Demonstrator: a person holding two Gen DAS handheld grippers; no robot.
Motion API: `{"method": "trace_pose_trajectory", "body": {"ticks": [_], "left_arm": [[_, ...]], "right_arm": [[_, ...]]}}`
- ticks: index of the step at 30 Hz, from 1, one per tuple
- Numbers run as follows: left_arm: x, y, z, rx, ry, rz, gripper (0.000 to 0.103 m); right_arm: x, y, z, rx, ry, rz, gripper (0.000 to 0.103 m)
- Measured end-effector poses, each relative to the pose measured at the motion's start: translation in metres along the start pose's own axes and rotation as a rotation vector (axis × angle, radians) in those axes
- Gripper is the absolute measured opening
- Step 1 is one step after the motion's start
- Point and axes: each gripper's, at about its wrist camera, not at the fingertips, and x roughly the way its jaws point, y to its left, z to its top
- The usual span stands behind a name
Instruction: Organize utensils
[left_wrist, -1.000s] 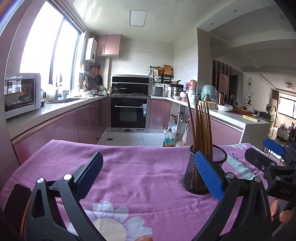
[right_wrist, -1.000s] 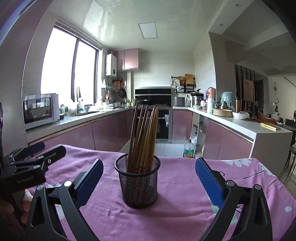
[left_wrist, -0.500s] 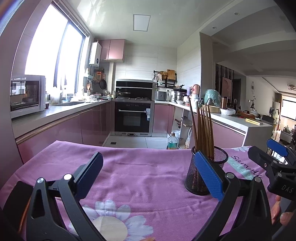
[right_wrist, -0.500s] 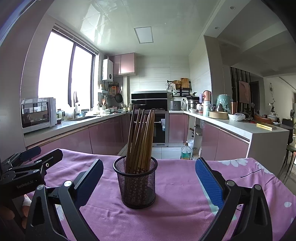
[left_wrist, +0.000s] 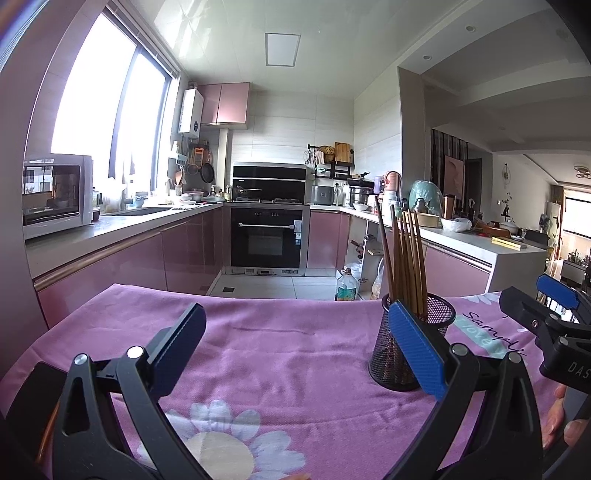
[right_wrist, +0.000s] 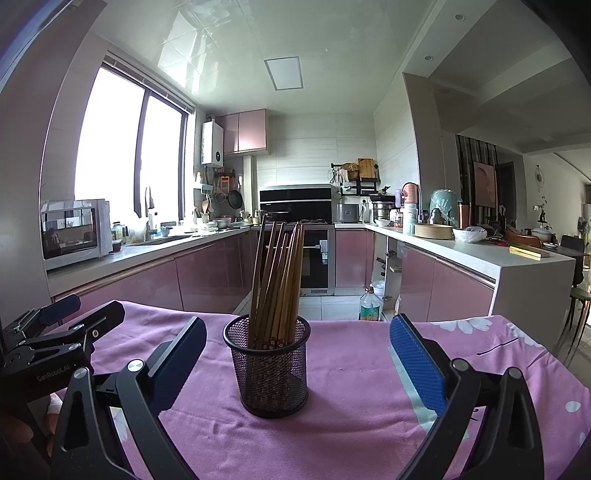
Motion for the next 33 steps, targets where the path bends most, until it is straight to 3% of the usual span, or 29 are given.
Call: {"method": "trace_pose_trajectory", "body": {"ticks": [33], "left_arm": [[0.0014,-0.0017,-0.0001,0.007,-0.014,0.002,0.097]], "right_arm": [[-0.003,0.0,0.0018,0.018,-0.004,-0.006,0.096]]}}
